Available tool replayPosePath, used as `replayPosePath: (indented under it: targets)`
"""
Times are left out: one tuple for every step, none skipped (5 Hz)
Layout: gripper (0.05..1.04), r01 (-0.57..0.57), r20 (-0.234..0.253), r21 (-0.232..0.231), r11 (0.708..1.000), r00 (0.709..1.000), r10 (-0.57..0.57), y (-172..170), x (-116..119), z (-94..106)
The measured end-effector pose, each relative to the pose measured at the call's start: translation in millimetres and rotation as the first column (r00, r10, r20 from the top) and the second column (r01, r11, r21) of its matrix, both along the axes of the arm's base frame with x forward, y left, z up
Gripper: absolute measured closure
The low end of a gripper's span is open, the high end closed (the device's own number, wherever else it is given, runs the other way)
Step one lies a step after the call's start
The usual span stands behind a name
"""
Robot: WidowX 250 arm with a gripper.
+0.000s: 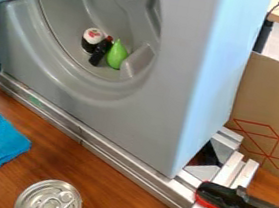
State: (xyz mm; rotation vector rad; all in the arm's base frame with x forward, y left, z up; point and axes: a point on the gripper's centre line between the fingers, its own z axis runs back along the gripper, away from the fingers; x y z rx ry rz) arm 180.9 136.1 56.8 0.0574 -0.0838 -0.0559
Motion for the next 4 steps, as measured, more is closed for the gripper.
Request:
replayPosePath:
  targets:
    - [0.083, 0.000, -0.011, -0.008, 1.000, 1.000, 0.000, -1, -1, -3.4]
    - [0.083, 0.029, -0.038, -0.016, 0.999, 0.999, -0.029, 10, -2, -18.7]
    - [0.083, 0.097, -0.046, -0.016, 0.995, 0.994, -0.098, 25, 7, -40.1]
    - [0.083, 0.120, -0.072, -0.021, 0.993, 0.990, -0.121, 32, 11, -56.5]
